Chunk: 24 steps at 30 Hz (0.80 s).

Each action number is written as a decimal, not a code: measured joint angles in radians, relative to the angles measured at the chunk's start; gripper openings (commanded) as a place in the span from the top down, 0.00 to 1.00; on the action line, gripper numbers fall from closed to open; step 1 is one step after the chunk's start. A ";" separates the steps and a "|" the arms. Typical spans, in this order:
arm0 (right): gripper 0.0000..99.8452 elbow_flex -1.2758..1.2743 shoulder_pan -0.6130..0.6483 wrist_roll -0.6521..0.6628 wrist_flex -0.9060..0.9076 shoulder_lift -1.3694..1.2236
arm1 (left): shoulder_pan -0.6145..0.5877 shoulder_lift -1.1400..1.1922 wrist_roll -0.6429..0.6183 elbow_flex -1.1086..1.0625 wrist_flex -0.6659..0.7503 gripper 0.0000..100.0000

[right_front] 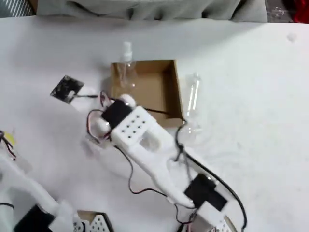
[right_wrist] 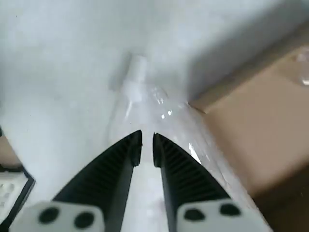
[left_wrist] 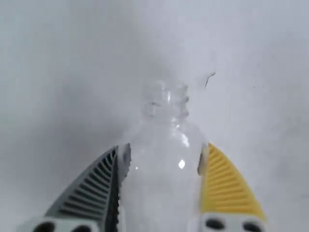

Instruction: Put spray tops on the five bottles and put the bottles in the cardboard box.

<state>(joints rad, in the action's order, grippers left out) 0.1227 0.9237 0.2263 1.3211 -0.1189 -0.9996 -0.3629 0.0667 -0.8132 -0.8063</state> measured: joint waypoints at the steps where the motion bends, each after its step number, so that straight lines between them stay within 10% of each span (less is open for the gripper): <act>1: 0.98 0.000 0.008 0.000 -0.023 -0.020 | 0.000 0.023 0.002 0.000 0.015 0.98; 24: 0.87 0.000 0.066 -0.213 -0.244 -0.247 | -0.055 0.307 0.011 0.292 0.031 0.98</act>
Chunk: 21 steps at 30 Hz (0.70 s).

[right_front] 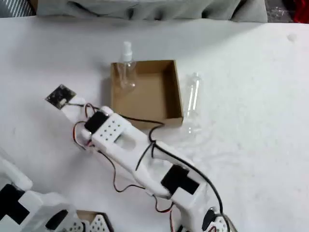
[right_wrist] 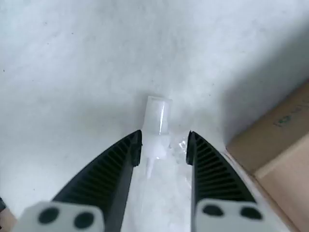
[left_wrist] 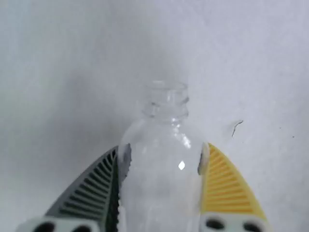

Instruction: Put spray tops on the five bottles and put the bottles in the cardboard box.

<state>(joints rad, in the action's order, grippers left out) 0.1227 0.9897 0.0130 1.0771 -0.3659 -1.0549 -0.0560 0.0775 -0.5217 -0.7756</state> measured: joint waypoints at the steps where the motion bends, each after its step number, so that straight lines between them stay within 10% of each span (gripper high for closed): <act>1: 0.87 0.000 0.003 0.000 -0.008 -0.008 | 0.003 0.000 0.000 0.000 0.000 0.98; 21: 0.87 0.000 0.110 -0.006 -0.080 -0.160 | 0.144 0.000 -0.058 0.000 0.000 0.98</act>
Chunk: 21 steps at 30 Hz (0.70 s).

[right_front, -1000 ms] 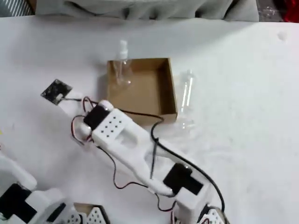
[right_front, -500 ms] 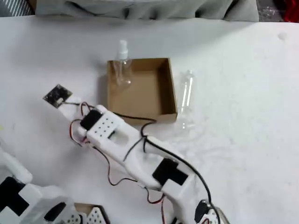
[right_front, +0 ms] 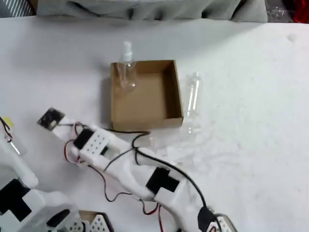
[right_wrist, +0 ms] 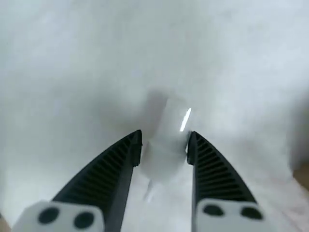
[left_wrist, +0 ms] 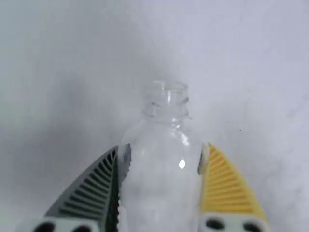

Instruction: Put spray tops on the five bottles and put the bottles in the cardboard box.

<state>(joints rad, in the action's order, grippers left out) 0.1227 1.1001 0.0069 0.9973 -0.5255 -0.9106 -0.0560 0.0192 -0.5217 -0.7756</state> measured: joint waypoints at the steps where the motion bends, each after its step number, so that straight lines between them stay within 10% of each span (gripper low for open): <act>1: 0.87 0.000 0.003 0.000 0.000 -0.003 | 0.000 0.000 0.000 0.000 -0.002 0.98; 21: 0.98 0.000 0.008 0.046 0.130 0.072 | 0.181 -0.434 -0.005 0.000 -0.439 0.98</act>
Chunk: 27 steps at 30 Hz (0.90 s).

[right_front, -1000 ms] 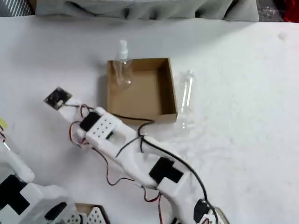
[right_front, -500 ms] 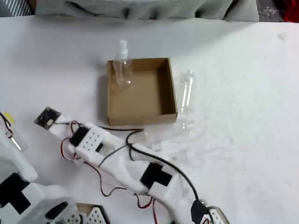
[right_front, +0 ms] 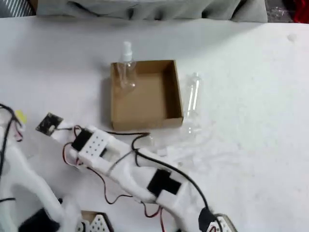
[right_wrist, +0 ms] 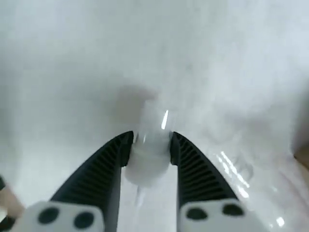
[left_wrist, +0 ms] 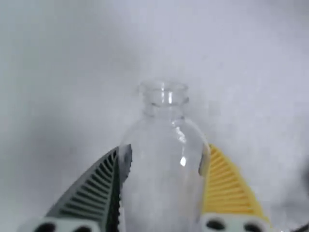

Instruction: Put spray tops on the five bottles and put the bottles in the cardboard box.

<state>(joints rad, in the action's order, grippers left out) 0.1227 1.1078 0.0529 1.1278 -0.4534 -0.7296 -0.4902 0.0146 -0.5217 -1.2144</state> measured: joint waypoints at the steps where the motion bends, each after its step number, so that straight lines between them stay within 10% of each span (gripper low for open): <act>1: 0.98 0.000 0.000 0.002 0.026 0.023 | 0.026 -0.025 0.000 0.000 -0.029 0.98; 10: 0.98 -0.028 -0.107 0.021 0.333 0.293 | 0.224 -0.374 -0.060 -0.173 0.006 0.98; 27: 0.98 -0.040 -0.700 0.117 0.565 1.122 | 0.569 -0.979 -0.052 -0.508 -0.028 0.98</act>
<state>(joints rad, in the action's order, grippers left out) 0.0829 0.4081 0.1695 1.6924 0.6682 -0.1603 -1.4691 -0.0376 -1.0296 -1.2421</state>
